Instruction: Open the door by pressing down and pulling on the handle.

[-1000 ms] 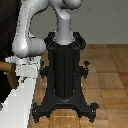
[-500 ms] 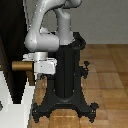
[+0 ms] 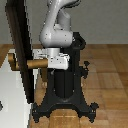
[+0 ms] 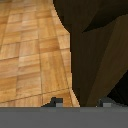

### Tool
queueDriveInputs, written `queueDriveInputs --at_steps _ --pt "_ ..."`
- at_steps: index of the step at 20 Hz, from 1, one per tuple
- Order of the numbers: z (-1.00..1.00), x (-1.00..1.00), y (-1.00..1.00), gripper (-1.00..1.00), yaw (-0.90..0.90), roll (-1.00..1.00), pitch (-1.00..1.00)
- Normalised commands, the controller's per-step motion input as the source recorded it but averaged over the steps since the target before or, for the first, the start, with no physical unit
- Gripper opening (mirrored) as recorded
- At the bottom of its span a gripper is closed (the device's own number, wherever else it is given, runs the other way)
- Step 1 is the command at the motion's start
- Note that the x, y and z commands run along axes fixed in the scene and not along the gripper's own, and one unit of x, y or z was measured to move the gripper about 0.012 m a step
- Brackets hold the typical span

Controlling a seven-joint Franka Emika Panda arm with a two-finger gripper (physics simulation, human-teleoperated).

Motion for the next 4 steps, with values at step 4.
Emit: queueDriveInputs --at_steps 4 --pt "0.00 0.00 0.75 -1.00 0.00 0.00 0.00"
